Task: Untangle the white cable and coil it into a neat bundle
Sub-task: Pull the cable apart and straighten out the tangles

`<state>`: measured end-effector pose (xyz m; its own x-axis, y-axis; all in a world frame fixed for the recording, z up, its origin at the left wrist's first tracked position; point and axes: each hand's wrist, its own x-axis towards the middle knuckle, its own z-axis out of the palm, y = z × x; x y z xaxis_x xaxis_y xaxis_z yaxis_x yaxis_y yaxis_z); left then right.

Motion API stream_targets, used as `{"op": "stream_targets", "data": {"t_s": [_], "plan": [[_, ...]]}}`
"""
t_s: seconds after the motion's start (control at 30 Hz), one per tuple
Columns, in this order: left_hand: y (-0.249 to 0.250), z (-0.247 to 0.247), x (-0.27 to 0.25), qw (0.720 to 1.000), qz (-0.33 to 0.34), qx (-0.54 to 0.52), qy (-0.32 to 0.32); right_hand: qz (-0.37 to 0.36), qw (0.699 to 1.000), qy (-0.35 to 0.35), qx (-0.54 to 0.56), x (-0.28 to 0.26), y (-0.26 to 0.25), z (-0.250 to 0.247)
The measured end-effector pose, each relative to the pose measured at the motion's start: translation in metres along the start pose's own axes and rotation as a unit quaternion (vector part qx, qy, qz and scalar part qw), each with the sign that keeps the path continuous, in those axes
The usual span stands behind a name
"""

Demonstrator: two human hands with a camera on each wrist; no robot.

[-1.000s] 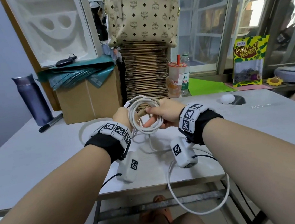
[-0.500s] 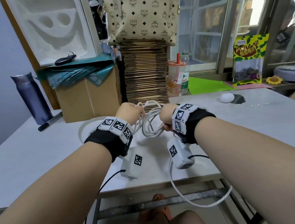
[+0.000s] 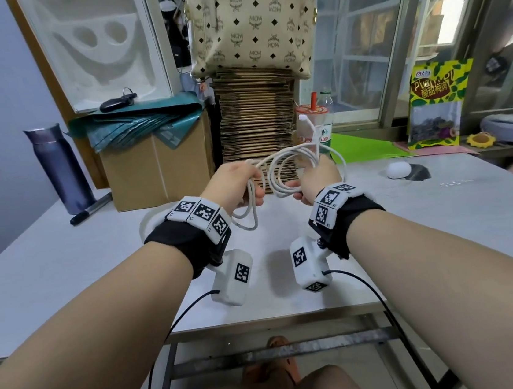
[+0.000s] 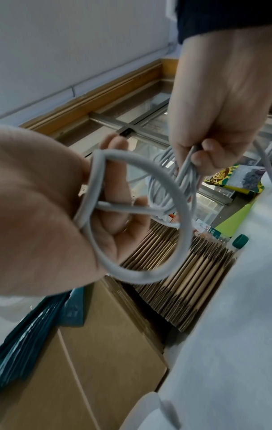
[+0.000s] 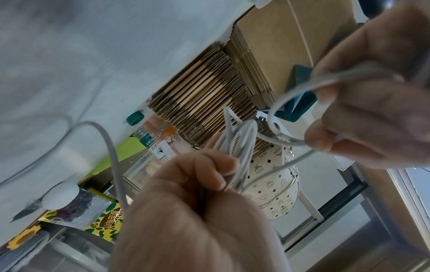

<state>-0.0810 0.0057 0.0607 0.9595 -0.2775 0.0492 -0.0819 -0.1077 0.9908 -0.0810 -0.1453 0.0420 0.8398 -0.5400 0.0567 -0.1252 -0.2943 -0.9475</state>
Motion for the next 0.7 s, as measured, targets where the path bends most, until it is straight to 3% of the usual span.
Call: {"op": "stream_targets", "data": {"t_s": [0.1,0.2,0.37,0.47,0.6,0.7], "plan": [[0.001,0.002,0.003,0.991,-0.033,-0.125,0.040,-0.103,0.992,0.004,-0.067,-0.009,-0.005,0.001],[0.004,0.001,0.004,0.981,-0.031,-0.180,0.058,-0.211,0.942,-0.063,-0.255,-0.019,-0.012,-0.002],[0.004,0.000,0.005,0.956,-0.040,-0.270,0.106,-0.251,0.899,-0.098,-0.346,-0.020,-0.018,-0.004],[0.000,-0.003,0.007,0.944,-0.035,-0.312,0.100,-0.259,0.873,-0.116,-0.397,-0.021,-0.023,-0.003],[-0.004,-0.007,0.009,0.968,-0.012,-0.244,0.055,-0.247,0.849,-0.138,-0.445,-0.022,-0.024,-0.004],[-0.008,-0.009,0.014,0.994,0.031,-0.018,0.106,-0.241,0.839,-0.146,-0.465,-0.021,-0.023,-0.004]]}}
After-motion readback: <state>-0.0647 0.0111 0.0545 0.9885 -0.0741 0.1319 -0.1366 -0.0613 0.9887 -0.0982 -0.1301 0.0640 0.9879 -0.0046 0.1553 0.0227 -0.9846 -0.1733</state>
